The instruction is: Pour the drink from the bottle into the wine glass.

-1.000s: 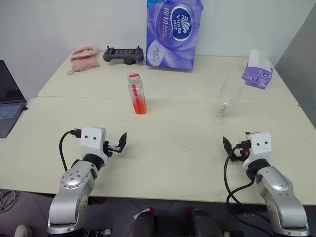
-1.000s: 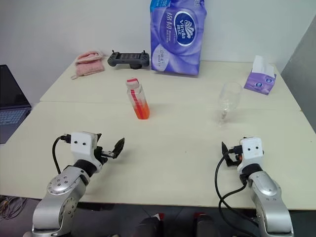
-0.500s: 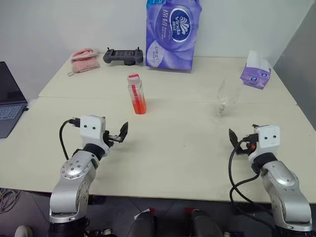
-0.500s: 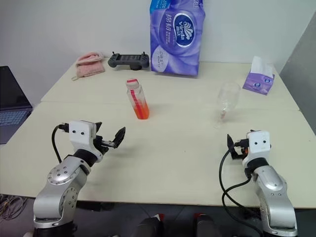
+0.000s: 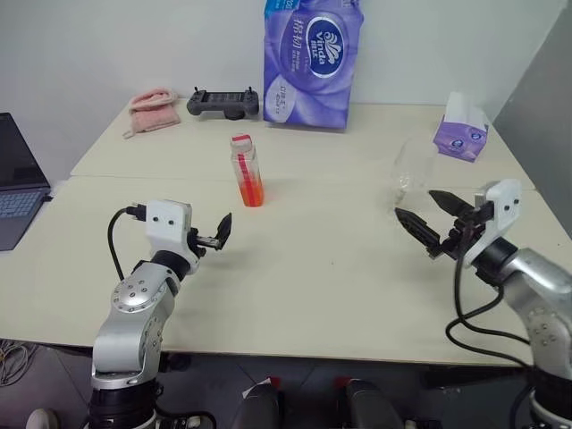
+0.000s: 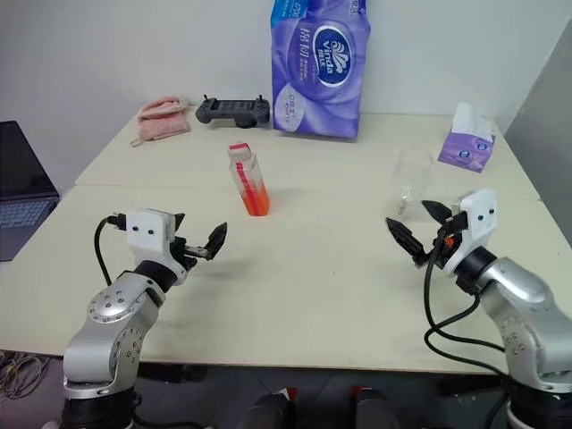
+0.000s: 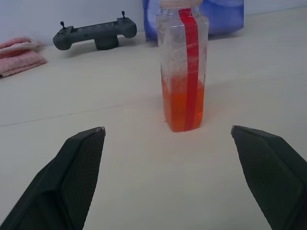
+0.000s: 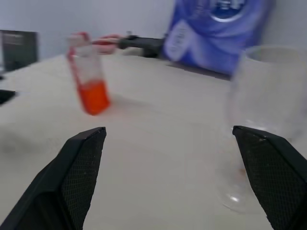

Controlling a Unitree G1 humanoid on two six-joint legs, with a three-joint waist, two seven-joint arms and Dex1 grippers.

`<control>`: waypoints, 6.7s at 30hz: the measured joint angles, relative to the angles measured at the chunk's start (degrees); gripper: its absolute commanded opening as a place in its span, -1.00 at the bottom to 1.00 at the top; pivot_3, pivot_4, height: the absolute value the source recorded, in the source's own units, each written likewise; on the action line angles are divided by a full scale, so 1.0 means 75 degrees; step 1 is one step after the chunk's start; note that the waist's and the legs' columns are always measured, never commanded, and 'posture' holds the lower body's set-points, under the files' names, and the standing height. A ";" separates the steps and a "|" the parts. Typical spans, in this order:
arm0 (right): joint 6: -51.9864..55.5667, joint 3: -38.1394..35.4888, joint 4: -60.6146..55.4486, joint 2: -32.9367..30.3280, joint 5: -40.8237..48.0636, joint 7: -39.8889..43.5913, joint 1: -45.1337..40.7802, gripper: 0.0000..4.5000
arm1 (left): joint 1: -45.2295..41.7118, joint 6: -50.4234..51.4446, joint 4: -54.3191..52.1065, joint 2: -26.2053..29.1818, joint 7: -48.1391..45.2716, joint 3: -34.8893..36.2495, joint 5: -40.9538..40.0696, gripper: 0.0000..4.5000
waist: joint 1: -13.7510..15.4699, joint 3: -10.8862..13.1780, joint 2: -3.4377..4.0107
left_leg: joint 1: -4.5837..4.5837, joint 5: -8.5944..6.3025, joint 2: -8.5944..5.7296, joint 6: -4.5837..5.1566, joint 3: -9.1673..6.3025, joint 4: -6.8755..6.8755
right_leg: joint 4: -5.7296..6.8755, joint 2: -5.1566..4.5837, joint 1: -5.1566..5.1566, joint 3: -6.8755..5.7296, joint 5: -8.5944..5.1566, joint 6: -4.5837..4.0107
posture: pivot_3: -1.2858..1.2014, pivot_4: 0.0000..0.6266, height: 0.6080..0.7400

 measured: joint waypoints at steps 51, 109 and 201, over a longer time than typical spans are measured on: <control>-0.0265 0.0993 0.0027 0.0308 -0.0239 -0.1012 -0.0311 1.00 | -0.3616 -0.2434 0.4878 -0.0943 0.0654 -0.0881 0.1133 0.99 | 0.0010 0.0039 -0.0066 | -0.0059 0.0026 -0.0012 -0.0045 -0.0001 0.0010 | -0.0007 -0.0012 -0.0052 -0.0004 0.0001 0.0002 | 0.03 -0.52 1.00; 0.0881 0.2366 0.0161 0.1439 0.0319 -0.1793 -0.2548 1.00 | -0.2743 -0.0364 0.1666 0.0699 -0.4440 -0.1986 -0.1607 -0.20 | -0.0044 0.0042 -0.0067 | -0.0071 0.0033 -0.0013 -0.0052 -0.0019 0.0021 | 0.0003 -0.0012 -0.0061 -0.0010 0.0003 -0.0003 | 0.03 -0.52 1.00; -0.0125 0.2600 0.1343 0.1218 -0.0322 0.0243 -0.3368 -0.20 | -0.3506 -0.0394 0.2181 0.0474 -0.5216 -0.2093 -0.1895 -0.20 | -0.0197 0.0053 -0.0061 | -0.0082 0.0032 -0.0017 -0.0041 -0.0016 0.0020 | 0.0002 -0.0009 -0.0072 -0.0009 0.0003 -0.0003 | 0.03 -0.52 1.00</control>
